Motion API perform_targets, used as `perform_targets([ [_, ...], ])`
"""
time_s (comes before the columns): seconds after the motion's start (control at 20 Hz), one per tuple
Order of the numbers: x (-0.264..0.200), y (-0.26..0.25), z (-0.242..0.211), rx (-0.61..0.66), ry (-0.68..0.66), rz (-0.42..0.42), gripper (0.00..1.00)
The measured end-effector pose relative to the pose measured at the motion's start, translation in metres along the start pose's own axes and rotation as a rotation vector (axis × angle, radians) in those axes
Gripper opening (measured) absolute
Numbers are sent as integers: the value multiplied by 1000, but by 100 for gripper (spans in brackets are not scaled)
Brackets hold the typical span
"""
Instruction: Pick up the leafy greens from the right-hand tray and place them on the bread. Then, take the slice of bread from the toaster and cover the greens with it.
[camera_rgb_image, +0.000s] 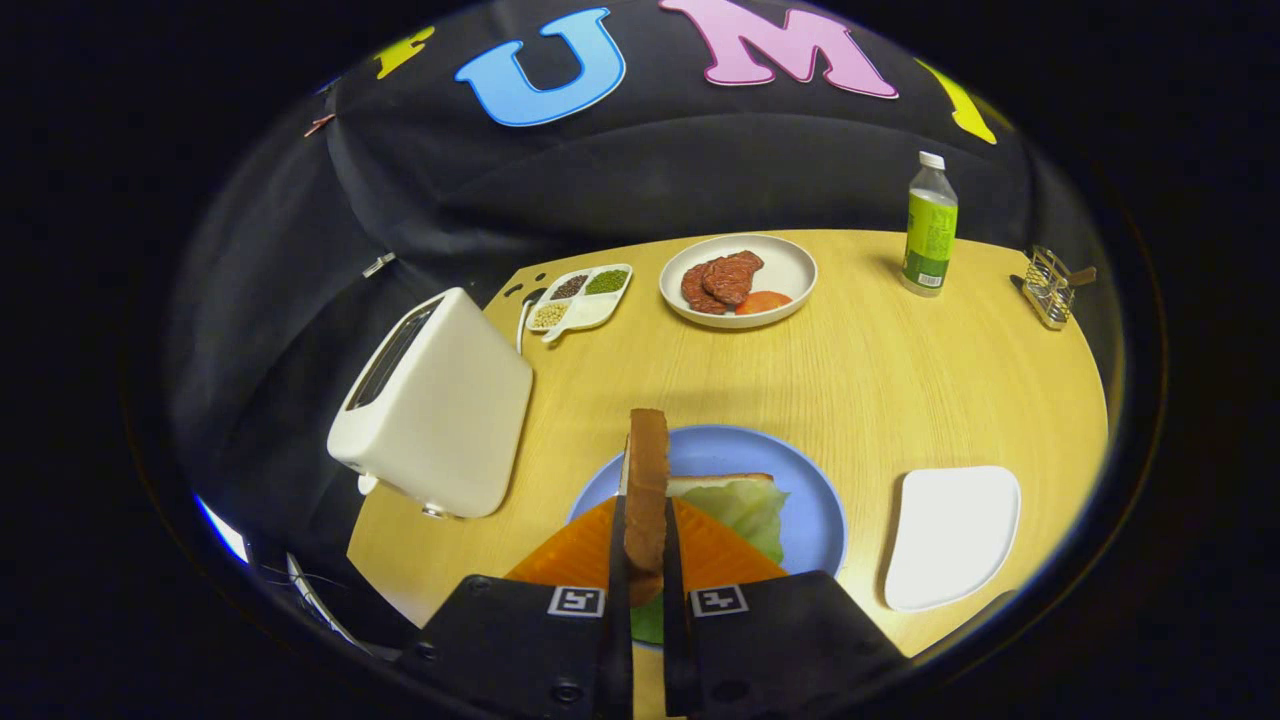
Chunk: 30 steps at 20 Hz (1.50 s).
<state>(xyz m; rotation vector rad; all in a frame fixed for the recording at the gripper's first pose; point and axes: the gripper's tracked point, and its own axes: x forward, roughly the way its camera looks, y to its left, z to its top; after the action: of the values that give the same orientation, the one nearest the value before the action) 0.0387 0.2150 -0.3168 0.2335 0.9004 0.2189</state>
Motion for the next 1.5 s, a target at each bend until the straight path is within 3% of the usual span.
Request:
perform_targets([
  [0.2, -1, -23, -9, 41, 25, -70, 26],
  [0.25, -2, -27, -11, 38, 30, -87, 40],
  [0.4, -3, -40, -20, 0, 42, -130, 59],
  [0.55, -5, -45, -27, -16, 51, -147, 86],
  [0.6, -6, -44, -28, -13, 50, -146, 87],
  [0.7, -7, -45, -28, -18, 45, -153, 100],
  [1.1, -42, -51, 6, -42, -65, -168, 99],
  [1.5, -125, -37, 109, -188, -340, -161, 99],
])
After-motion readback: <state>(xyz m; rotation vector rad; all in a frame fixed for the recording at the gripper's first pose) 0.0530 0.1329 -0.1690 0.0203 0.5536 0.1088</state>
